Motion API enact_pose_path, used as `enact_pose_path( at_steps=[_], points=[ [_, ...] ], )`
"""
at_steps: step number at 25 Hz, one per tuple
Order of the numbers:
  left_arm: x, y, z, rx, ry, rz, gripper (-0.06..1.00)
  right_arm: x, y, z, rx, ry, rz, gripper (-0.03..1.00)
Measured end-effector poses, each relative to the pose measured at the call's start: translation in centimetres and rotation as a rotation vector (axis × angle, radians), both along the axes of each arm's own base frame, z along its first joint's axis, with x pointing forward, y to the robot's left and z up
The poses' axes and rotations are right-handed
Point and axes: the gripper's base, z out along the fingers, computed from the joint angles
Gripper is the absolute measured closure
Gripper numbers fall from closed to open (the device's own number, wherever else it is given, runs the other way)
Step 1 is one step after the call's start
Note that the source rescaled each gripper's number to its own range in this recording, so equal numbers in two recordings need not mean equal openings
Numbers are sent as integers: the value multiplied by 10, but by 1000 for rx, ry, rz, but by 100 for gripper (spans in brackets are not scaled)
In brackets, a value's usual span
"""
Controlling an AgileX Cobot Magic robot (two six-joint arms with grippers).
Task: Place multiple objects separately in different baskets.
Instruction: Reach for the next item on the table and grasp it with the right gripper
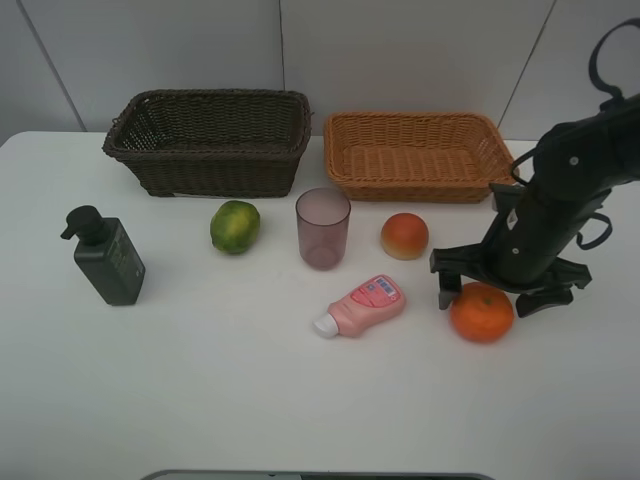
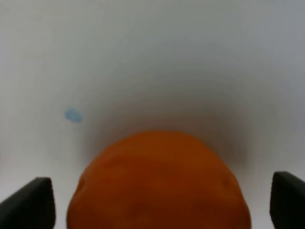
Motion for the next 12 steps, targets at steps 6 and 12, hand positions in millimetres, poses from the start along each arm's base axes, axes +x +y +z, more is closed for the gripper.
enact_pose_path(
  at_steps=[6, 12],
  points=[
    [0, 0, 0, 0, 0, 0, 3, 1, 0, -12, -8, 27, -10, -3],
    [0, 0, 0, 0, 0, 0, 3, 1, 1, -16, -12, 43, -11, 10]
  ],
)
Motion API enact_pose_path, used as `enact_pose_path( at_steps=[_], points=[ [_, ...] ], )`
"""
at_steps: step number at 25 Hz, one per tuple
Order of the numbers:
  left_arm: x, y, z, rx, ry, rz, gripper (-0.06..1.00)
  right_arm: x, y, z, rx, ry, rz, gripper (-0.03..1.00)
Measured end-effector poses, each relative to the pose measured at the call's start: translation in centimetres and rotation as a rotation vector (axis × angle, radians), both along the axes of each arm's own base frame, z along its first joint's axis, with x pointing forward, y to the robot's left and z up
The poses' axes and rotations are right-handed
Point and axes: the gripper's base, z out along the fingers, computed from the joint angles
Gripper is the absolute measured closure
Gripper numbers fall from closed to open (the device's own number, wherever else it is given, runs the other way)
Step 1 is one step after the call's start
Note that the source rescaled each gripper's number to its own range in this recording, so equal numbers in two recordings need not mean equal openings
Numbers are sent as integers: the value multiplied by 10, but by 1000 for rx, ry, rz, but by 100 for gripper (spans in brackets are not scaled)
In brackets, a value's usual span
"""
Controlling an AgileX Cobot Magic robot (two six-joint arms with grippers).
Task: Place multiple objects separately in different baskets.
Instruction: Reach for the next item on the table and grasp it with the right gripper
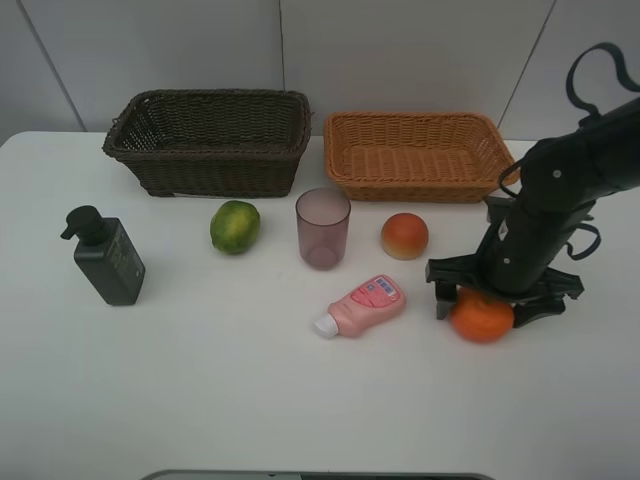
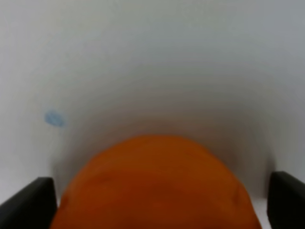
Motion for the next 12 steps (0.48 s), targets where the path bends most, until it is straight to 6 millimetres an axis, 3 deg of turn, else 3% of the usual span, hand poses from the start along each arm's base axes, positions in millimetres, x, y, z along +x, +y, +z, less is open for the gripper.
enact_pose_path(
  at_steps=[1, 3, 12],
  points=[
    [0, 0, 0, 0, 0, 0, 3, 0, 0, 0, 1, 0, 0, 19],
    [0, 0, 0, 0, 0, 0, 3, 0, 0, 0, 3, 1, -3, 51],
    [0, 0, 0, 0, 0, 0, 3, 0, 0, 0, 2, 1, -4, 51]
  ],
)
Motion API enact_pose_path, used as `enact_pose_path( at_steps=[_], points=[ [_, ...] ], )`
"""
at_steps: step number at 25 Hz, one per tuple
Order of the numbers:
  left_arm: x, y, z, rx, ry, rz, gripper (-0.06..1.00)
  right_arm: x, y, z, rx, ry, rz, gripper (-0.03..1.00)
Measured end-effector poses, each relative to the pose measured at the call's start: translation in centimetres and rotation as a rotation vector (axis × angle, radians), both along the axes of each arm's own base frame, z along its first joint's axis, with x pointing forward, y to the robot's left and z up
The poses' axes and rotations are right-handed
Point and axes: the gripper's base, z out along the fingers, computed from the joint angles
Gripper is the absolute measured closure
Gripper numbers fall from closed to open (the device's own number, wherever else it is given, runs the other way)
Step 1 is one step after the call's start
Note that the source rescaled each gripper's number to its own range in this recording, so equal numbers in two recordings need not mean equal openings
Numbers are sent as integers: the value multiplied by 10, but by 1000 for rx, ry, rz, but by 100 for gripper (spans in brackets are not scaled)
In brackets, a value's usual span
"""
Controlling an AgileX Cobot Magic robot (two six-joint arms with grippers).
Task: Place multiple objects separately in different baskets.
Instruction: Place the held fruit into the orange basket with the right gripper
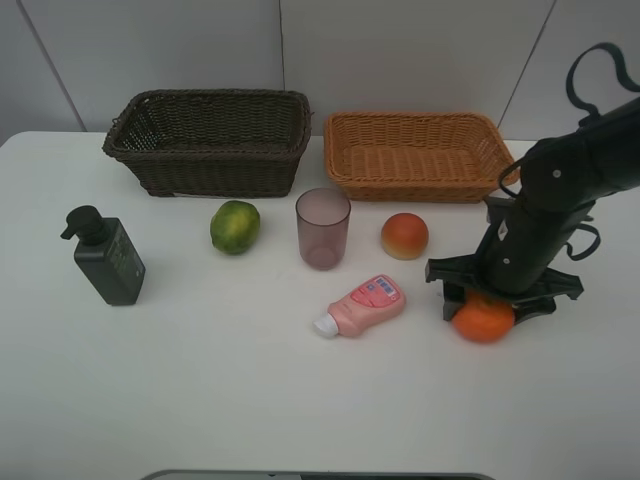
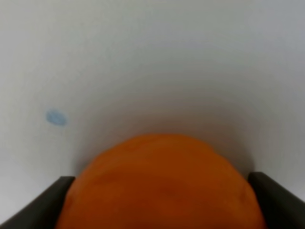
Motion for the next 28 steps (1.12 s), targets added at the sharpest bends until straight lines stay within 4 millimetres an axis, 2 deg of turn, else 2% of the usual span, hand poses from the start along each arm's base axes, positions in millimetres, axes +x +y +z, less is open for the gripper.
enact_pose_path(
  at_steps=[14, 16, 21, 28],
  points=[
    [0, 0, 0, 0, 0, 0, 3, 1, 0, 3, -7, -4, 10, 51],
    [0, 0, 0, 0, 0, 0, 3, 4, 0, 14, -12, -25, 24, 51],
    [0, 0, 0, 0, 0, 0, 3, 19, 3, 54, -36, -48, 87, 51],
    [0, 0, 0, 0, 0, 0, 3, 51, 13, 103, -39, -110, 169, 51]
  ],
)
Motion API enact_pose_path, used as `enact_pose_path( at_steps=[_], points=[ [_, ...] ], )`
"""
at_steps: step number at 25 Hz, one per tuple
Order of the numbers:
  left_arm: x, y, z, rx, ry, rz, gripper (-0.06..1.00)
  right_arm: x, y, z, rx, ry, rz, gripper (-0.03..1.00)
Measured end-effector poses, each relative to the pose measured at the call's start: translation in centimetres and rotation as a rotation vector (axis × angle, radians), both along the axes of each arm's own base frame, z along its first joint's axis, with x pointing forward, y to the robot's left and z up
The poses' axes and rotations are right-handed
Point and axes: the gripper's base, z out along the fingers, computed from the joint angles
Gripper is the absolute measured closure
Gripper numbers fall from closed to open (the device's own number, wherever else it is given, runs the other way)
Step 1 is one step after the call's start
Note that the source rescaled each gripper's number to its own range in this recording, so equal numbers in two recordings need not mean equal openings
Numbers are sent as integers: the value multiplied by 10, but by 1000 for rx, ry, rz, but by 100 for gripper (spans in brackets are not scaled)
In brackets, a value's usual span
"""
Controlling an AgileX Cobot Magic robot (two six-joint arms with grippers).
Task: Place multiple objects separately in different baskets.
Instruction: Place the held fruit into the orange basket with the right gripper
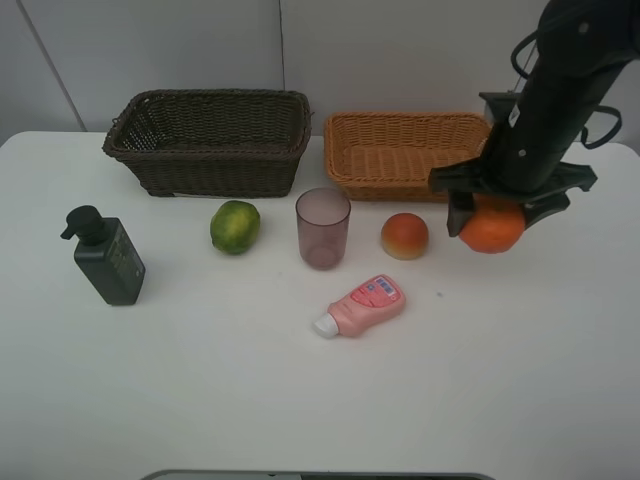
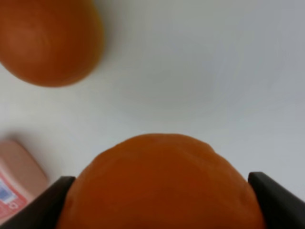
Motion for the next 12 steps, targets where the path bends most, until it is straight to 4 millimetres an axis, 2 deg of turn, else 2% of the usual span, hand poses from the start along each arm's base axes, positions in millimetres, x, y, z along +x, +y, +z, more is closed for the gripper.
enact_pose_path(
  at_steps=[7, 12],
  points=[
    [0, 0, 0, 0, 0, 0, 3, 41, 12, 35, -19, -73, 57, 51],
    [0, 0, 0, 0, 0, 0, 3, 78, 21, 39, -52, -129, 86, 51]
  ],
)
